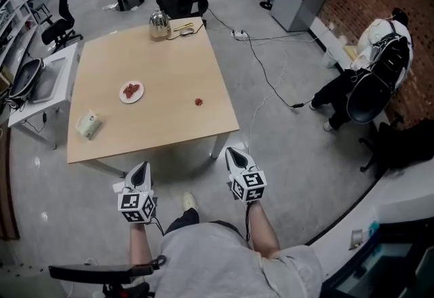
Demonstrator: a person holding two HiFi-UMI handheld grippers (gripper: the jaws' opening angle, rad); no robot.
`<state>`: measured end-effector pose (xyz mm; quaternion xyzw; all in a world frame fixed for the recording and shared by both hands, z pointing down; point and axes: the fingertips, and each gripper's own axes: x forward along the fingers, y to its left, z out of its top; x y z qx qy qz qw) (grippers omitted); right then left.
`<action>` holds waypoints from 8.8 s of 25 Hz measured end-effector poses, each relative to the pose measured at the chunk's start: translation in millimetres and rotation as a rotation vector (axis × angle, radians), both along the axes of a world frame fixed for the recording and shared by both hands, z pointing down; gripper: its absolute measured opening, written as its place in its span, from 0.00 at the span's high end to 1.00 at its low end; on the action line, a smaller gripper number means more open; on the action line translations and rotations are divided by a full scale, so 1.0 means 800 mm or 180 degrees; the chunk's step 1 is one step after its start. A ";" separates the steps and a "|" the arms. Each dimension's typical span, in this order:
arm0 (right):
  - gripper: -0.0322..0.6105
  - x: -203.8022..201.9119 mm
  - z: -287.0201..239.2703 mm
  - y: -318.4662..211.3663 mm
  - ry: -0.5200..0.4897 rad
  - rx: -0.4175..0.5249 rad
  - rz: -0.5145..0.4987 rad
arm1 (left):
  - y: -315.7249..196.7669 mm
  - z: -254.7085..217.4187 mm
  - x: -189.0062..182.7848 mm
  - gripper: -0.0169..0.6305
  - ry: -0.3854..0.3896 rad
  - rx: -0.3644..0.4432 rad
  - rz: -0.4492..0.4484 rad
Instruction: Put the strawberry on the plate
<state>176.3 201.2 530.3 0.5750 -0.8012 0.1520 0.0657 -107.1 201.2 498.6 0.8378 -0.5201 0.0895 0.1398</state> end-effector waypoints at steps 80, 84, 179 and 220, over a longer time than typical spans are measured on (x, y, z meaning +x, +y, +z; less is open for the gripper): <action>0.69 -0.049 0.278 -0.412 0.0751 -0.1352 -0.0767 | -0.302 0.189 0.020 0.94 -0.0019 -0.1381 -0.0150; 0.65 -0.050 0.289 -0.414 0.0803 -0.1413 -0.0807 | -0.304 0.192 0.019 0.94 -0.0009 -0.1409 -0.0170; 0.73 -0.465 0.222 -0.527 0.0973 -0.0868 -0.2756 | -0.305 0.168 -0.241 0.94 0.0277 -0.1157 -0.1771; 0.72 -0.491 0.302 -0.559 0.1061 -0.1256 -0.2458 | -0.337 0.214 -0.309 0.94 0.0354 -0.1500 -0.1631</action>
